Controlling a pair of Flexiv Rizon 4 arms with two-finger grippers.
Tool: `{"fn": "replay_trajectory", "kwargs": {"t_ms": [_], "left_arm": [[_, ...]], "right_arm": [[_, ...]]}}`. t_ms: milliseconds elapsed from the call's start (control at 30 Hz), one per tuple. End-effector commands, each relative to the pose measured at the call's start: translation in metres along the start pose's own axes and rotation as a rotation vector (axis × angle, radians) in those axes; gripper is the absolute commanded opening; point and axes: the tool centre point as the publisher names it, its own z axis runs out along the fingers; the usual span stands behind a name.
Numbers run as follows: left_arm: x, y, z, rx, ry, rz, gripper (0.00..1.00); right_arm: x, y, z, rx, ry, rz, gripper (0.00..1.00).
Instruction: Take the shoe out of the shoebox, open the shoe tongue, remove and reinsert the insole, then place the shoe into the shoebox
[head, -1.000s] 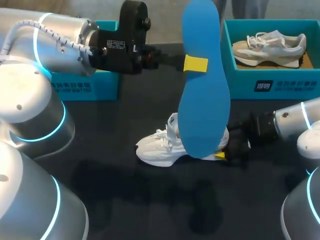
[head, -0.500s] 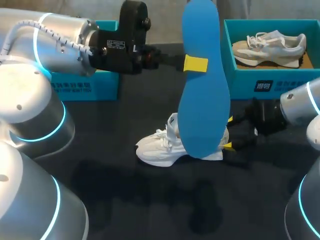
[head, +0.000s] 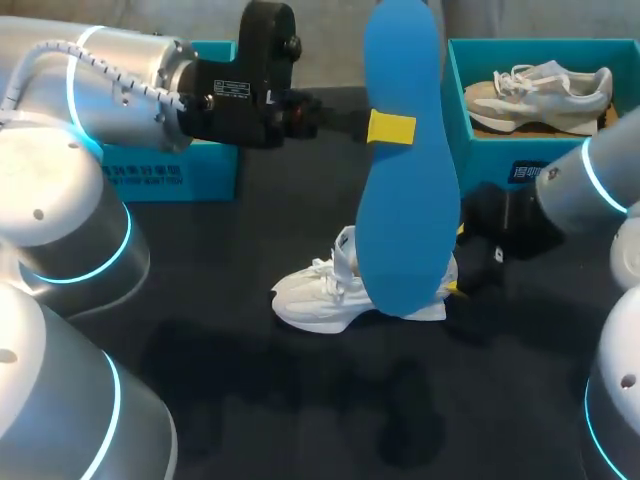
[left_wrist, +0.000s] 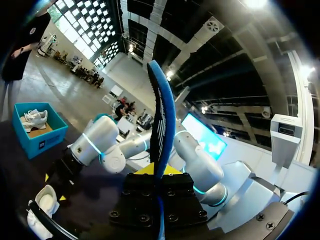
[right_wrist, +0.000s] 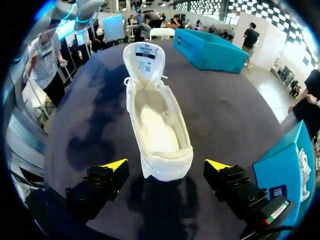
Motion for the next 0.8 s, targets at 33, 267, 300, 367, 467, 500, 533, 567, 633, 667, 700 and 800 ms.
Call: {"fn": "replay_trajectory", "kwargs": {"t_ms": [33,267,300,367,467,500,533,567,633,667,700,800], "left_arm": [[0.0,0.001,0.0,0.002,0.001,0.001,0.0],[0.0,0.001,0.0,0.002,0.001,0.001,0.0],[0.0,0.001,0.0,0.002,0.001,0.001,0.0],[0.0,0.001,0.0,0.002,0.001,0.001,0.0],[0.0,0.001,0.0,0.002,0.001,0.001,0.0],[0.0,0.001,0.0,0.002,0.001,0.001,0.0],[0.0,0.001,0.0,0.002,0.001,0.001,0.0],[0.0,0.001,0.0,0.002,0.001,0.001,0.0],[0.0,0.001,0.0,0.002,0.001,0.001,0.0],[0.0,0.001,0.0,0.002,0.001,0.001,0.0],[0.0,0.001,0.0,0.002,0.001,0.001,0.0],[0.0,0.001,0.0,0.002,0.001,0.001,0.0]], "right_arm": [[0.002,0.012,-0.005,0.346,-0.018,-0.01,1.0],[0.001,0.018,-0.01,0.425,-0.053,-0.035,1.0],[0.001,0.018,-0.011,0.44,-0.056,-0.035,1.0],[0.001,0.019,-0.013,0.467,-0.06,-0.039,1.0],[0.002,0.021,-0.016,0.485,-0.056,-0.045,1.0],[0.002,0.021,-0.017,0.487,-0.054,-0.046,1.0],[0.002,0.022,-0.018,0.493,-0.048,-0.049,1.0],[0.002,0.022,-0.019,0.496,-0.048,-0.05,1.0],[0.003,0.022,-0.021,0.498,-0.047,-0.051,1.0],[0.004,0.022,-0.022,0.499,-0.047,-0.05,1.0],[0.004,0.022,-0.023,0.5,-0.048,-0.05,1.0],[0.005,0.023,-0.025,0.502,-0.049,-0.05,1.0]]}}
